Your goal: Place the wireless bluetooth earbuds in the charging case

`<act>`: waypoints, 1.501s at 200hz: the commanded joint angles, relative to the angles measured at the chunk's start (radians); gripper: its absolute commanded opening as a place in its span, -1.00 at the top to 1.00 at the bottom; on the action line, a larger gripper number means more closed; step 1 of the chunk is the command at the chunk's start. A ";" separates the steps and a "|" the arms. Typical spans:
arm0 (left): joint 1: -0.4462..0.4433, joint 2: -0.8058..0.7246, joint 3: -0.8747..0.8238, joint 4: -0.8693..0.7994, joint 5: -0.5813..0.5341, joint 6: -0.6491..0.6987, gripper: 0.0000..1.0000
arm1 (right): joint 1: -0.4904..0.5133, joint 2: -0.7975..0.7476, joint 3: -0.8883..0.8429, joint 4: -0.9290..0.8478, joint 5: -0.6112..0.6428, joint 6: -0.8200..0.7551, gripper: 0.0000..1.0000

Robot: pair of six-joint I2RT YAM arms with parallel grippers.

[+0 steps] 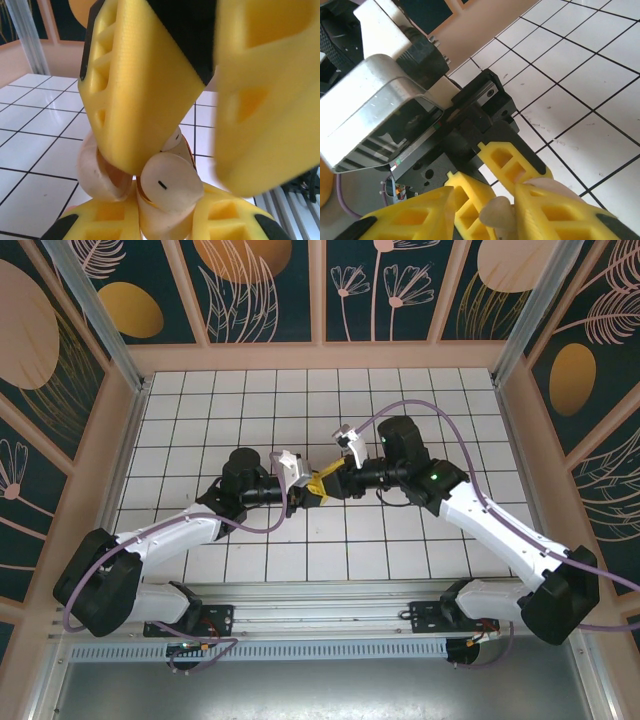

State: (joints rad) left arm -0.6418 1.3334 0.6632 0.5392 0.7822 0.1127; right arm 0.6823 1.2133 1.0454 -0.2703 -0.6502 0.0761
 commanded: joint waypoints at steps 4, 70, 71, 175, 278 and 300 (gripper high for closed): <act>-0.002 0.002 0.024 0.013 -0.033 0.023 0.77 | -0.002 -0.047 0.052 -0.010 0.048 -0.006 0.16; -0.002 0.003 0.025 0.007 -0.104 0.018 0.77 | 0.095 -0.132 0.041 -0.044 0.549 0.160 -0.15; -0.002 0.003 0.025 0.006 -0.105 0.018 0.77 | 0.097 -0.133 0.041 -0.046 0.558 0.165 -0.15; -0.001 0.001 0.029 0.003 -0.117 0.013 0.78 | 0.162 -0.086 0.005 -0.030 0.646 0.269 -0.62; -0.002 -0.001 0.035 0.011 -0.104 0.005 0.78 | 0.160 0.001 0.045 -0.104 0.552 0.181 -0.62; -0.002 -0.001 0.034 0.015 -0.101 0.002 0.78 | 0.153 0.012 0.053 -0.140 0.555 0.168 -0.59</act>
State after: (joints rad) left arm -0.6418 1.3342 0.6662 0.5377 0.6682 0.1127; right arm 0.8360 1.2106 1.0599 -0.3592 -0.0807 0.2821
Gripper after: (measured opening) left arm 0.180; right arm 0.804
